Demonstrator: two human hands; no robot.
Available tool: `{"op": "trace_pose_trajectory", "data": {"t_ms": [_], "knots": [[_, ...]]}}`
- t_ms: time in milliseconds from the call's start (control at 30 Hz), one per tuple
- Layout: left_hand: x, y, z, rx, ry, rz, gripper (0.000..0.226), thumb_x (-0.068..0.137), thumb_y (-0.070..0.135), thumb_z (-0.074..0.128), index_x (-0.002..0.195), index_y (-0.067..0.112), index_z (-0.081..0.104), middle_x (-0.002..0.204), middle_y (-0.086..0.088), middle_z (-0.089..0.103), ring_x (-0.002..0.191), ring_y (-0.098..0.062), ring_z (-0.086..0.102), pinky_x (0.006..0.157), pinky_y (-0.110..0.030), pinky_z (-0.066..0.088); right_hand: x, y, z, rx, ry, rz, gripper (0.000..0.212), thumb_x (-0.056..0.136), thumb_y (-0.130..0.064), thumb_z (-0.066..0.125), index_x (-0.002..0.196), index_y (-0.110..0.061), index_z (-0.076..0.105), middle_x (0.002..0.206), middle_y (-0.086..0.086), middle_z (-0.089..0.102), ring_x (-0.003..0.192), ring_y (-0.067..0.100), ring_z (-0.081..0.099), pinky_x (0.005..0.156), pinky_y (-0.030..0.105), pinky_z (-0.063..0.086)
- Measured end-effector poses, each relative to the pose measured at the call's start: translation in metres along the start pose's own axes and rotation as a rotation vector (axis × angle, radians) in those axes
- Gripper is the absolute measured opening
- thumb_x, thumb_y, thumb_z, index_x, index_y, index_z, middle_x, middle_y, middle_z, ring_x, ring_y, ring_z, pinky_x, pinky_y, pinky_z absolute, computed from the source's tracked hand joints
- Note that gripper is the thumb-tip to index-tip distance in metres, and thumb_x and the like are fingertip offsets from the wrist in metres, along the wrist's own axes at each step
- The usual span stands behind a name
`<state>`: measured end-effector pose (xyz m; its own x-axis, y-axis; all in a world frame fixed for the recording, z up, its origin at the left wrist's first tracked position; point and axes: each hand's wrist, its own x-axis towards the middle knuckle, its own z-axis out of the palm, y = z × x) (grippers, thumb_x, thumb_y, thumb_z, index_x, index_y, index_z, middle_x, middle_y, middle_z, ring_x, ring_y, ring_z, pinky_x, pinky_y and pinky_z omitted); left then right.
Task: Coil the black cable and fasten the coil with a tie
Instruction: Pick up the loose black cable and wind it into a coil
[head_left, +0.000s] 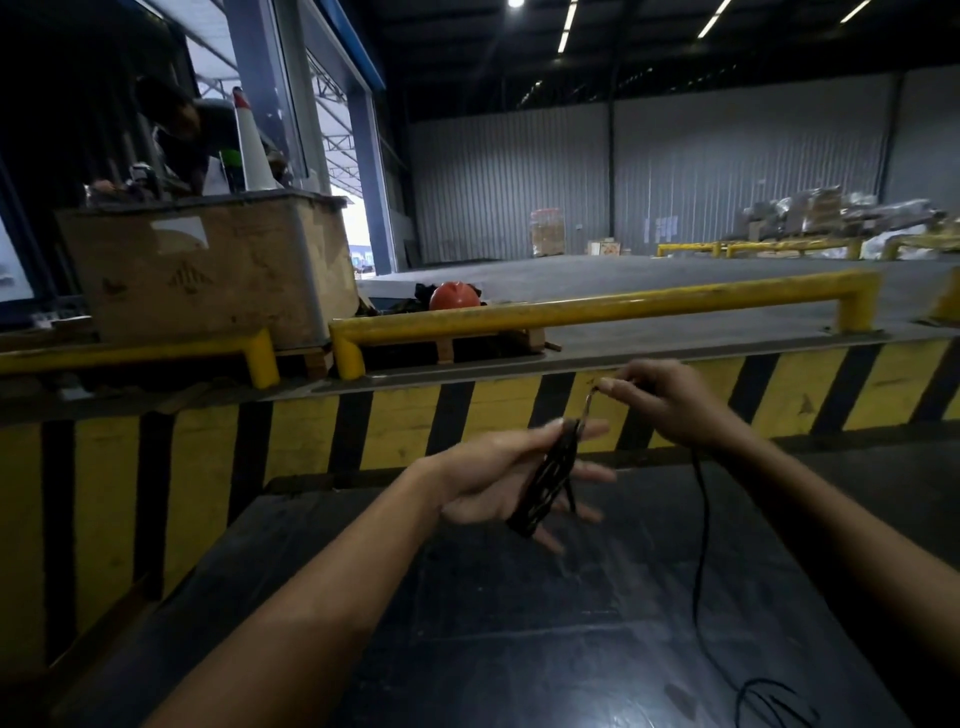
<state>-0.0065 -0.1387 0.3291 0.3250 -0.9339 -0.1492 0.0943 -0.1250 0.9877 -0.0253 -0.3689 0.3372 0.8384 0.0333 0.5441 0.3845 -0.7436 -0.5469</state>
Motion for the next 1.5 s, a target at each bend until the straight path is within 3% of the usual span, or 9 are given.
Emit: {"op": "trace_pose_trajectory", "data": {"t_ms": [200, 400, 533, 633, 700, 900, 1133, 1367, 1500], "knots": [[0.029, 0.019, 0.003, -0.240, 0.203, 0.339, 0.040, 0.096, 0.048, 0.026, 0.131, 0.044, 0.047, 0.134, -0.002, 0.046, 0.126, -0.027, 0.046, 0.089, -0.061, 0.046, -0.069, -0.003, 0.103, 0.112, -0.377, 0.104, 0.030, 0.098, -0.033, 0.037, 0.083, -0.023, 0.061, 0.077, -0.010, 0.062, 0.067, -0.001, 0.058, 0.067, 0.028, 0.049], [0.029, -0.011, -0.016, 0.444, 0.651, 0.209, 0.046, 0.103, 0.033, 0.024, 0.147, 0.024, 0.032, 0.150, -0.002, 0.036, 0.137, -0.022, 0.034, 0.104, -0.036, 0.032, -0.068, -0.011, 0.084, -0.114, -0.562, -0.026, 0.022, 0.096, -0.033, 0.043, 0.075, -0.035, 0.051, 0.077, -0.008, 0.060, 0.070, 0.008, 0.060, 0.062, 0.025, 0.046], [0.012, -0.029, -0.035, 0.826, 0.604, -0.049, 0.049, 0.101, 0.039, 0.026, 0.144, 0.020, 0.038, 0.145, -0.008, 0.046, 0.132, -0.026, 0.042, 0.108, -0.037, 0.032, -0.041, -0.006, 0.029, -0.196, -0.478, -0.004, 0.018, 0.093, -0.031, 0.048, 0.077, -0.035, 0.053, 0.080, -0.006, 0.060, 0.073, 0.006, 0.060, 0.066, 0.025, 0.051], [0.006, -0.037, -0.031, 0.786, 0.510, -0.241, 0.056, 0.094, 0.055, 0.030, 0.120, 0.012, 0.057, 0.107, -0.009, 0.059, 0.095, -0.026, 0.056, 0.092, -0.046, 0.046, -0.019, 0.004, 0.000, -0.241, -0.317, -0.007, 0.010, 0.091, -0.026, 0.053, 0.084, -0.025, 0.060, 0.082, -0.004, 0.062, 0.076, 0.009, 0.062, 0.066, 0.028, 0.055], [0.007, -0.037, -0.022, 0.660, 0.414, -0.306, 0.049, 0.093, 0.056, 0.033, 0.116, 0.019, 0.057, 0.116, -0.011, 0.059, 0.101, -0.028, 0.059, 0.090, -0.047, 0.050, -0.008, 0.015, -0.006, -0.214, -0.185, -0.007, 0.010, 0.088, -0.027, 0.057, 0.089, -0.019, 0.063, 0.080, -0.007, 0.060, 0.073, 0.007, 0.059, 0.060, 0.020, 0.046], [0.009, -0.013, 0.004, 0.108, 0.123, 0.011, 0.043, 0.096, 0.047, 0.028, 0.137, 0.043, 0.039, 0.148, -0.007, 0.041, 0.133, -0.034, 0.043, 0.094, -0.055, 0.046, -0.009, 0.023, 0.027, 0.035, -0.016, 0.085, 0.026, 0.094, -0.034, 0.048, 0.092, -0.016, 0.067, 0.084, 0.001, 0.068, 0.075, 0.014, 0.063, 0.062, 0.026, 0.048], [0.008, 0.027, -0.004, -0.176, 0.376, 0.432, 0.040, 0.099, 0.046, 0.018, 0.124, 0.048, 0.049, 0.152, -0.008, 0.033, 0.135, -0.031, 0.039, 0.096, -0.062, 0.039, -0.065, -0.036, 0.100, 0.214, -0.273, 0.056, 0.033, 0.098, -0.029, 0.040, 0.070, -0.032, 0.058, 0.054, -0.017, 0.058, 0.053, -0.006, 0.054, 0.055, 0.021, 0.039], [-0.011, 0.010, -0.039, 0.455, 0.719, 0.189, 0.039, 0.098, 0.049, 0.028, 0.130, 0.043, 0.049, 0.142, -0.011, 0.044, 0.114, -0.024, 0.050, 0.094, -0.048, 0.045, -0.058, -0.065, 0.053, 0.162, -0.467, -0.034, 0.027, 0.096, -0.034, 0.044, 0.080, -0.022, 0.062, 0.062, -0.008, 0.054, 0.054, -0.002, 0.051, 0.053, 0.016, 0.040], [-0.024, -0.002, -0.034, 0.674, 0.609, -0.116, 0.045, 0.097, 0.050, 0.029, 0.131, 0.028, 0.049, 0.123, -0.013, 0.056, 0.100, -0.023, 0.057, 0.089, -0.043, 0.048, -0.034, -0.070, 0.005, 0.138, -0.328, -0.088, 0.021, 0.091, -0.029, 0.054, 0.072, -0.025, 0.061, 0.060, -0.006, 0.054, 0.050, -0.003, 0.050, 0.048, 0.011, 0.040]]}}
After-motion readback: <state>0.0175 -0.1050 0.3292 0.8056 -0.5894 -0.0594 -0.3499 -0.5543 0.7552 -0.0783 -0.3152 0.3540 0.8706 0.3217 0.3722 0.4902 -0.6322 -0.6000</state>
